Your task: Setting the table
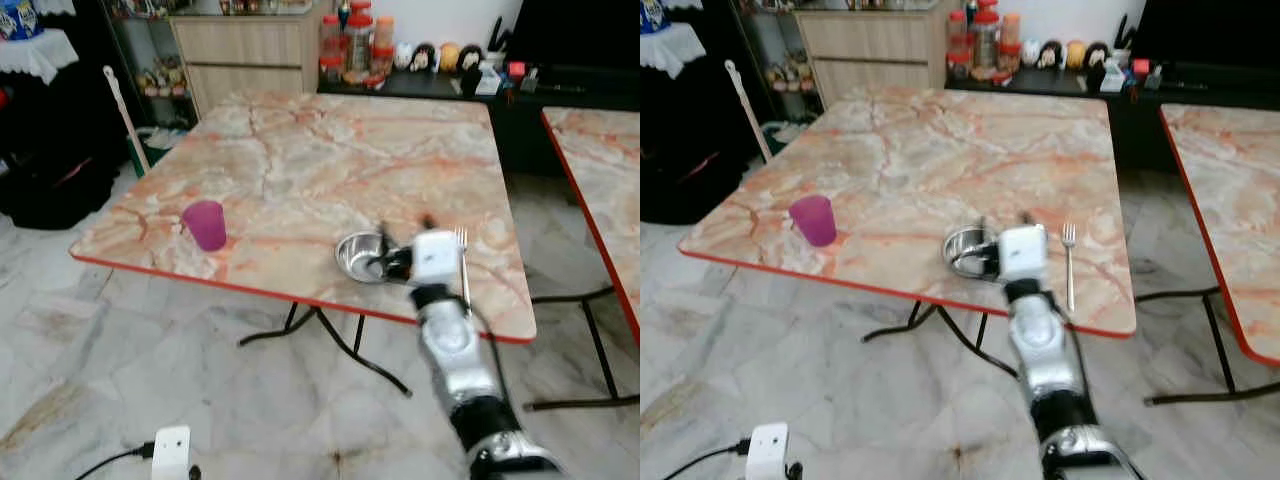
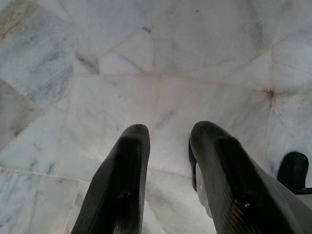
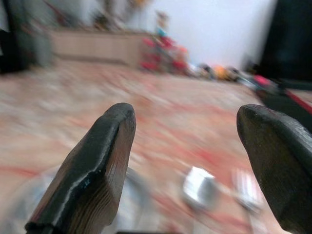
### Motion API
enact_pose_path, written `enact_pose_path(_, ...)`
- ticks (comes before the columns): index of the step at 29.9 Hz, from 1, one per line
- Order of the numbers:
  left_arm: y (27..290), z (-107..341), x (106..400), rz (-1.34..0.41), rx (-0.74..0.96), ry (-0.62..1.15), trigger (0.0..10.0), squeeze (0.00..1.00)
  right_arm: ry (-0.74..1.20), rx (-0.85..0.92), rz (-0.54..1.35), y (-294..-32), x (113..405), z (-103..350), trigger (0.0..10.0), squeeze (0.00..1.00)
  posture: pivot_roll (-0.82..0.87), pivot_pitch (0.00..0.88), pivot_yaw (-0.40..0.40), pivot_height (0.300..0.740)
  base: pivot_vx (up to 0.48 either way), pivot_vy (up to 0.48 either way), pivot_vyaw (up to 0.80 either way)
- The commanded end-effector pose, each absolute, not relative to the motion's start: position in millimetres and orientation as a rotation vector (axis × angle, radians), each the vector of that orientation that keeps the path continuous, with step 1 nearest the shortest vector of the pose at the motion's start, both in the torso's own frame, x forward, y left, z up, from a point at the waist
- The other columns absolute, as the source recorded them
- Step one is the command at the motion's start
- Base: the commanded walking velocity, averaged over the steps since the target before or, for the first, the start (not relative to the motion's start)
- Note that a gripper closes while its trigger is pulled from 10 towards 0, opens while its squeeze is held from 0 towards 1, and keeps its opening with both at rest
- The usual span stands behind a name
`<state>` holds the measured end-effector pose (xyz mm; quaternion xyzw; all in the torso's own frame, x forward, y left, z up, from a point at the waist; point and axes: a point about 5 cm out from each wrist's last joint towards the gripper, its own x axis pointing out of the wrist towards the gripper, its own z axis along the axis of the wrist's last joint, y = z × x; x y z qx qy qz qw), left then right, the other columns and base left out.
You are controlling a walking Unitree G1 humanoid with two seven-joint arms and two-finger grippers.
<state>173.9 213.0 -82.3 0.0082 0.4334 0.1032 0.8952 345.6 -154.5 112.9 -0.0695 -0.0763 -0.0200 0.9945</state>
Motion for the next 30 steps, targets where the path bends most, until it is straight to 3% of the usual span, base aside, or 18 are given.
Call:
enact_pose_path(1,214.3,-81.1,175.9,0.222,0.014,0.890,10.0,0.00,-0.075,-0.142,-0.078,-157.0,344.9,100.4,10.0,0.00,-0.03,0.000,0.030,0.732,0.000,0.000,0.00)
enact_pose_path(7,213.6,-80.9,176.7,0.217,0.018,0.888,10.0,0.00,0.001,-0.135,-0.111,-159.3,343.9,89.5,10.0,0.00,-0.03,0.000,0.025,0.732,0.041,0.000,0.00)
enact_pose_path(30,217.8,-79.7,176.8,0.241,0.021,0.876,10.0,0.00,-0.012,-0.034,0.001,-120.4,341.9,86.4,10.0,0.00,-0.01,0.000,0.014,0.732,0.323,0.000,-0.04)
